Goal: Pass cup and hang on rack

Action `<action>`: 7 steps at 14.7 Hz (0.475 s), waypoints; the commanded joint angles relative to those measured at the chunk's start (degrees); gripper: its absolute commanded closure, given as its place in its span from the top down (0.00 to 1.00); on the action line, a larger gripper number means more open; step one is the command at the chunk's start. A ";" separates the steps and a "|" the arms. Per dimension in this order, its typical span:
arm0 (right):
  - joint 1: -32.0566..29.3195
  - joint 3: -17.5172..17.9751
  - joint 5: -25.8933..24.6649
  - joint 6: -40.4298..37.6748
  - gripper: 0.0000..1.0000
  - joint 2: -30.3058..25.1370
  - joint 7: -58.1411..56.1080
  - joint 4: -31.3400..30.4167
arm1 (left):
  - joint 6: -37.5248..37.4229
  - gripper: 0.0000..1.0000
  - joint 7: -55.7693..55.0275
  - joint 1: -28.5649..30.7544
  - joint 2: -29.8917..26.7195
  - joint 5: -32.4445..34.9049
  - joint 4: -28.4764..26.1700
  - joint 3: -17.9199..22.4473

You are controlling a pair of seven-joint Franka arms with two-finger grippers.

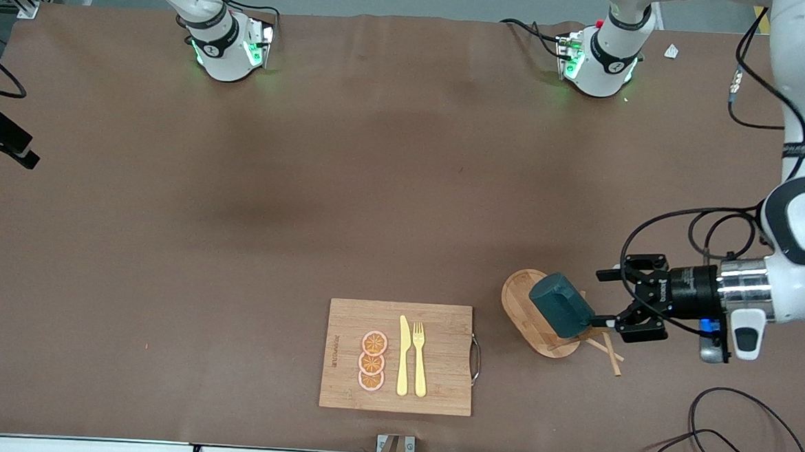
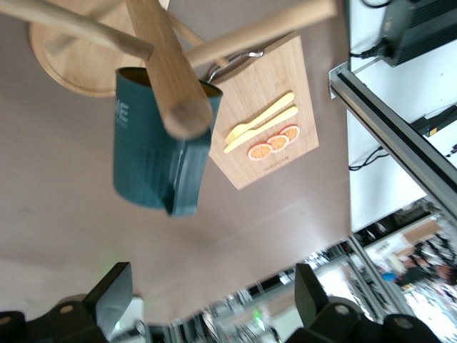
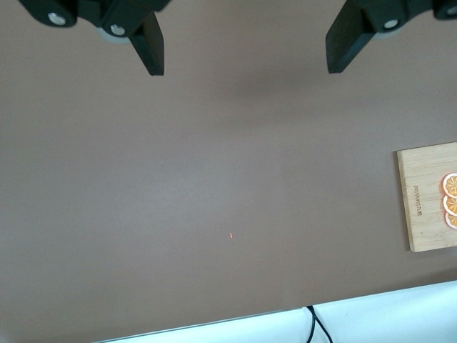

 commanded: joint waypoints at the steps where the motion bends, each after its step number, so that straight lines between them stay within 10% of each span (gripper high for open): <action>1: -0.99 0.59 -0.44 -0.29 1.00 0.19 -0.20 1.28 | -3.20 1.00 0.72 -0.61 -7.47 10.00 -1.75 -0.72; 7: -1.00 0.59 -0.53 -0.29 1.00 0.19 -0.20 1.37 | -8.82 1.00 15.46 0.09 -15.03 37.08 -1.66 -5.38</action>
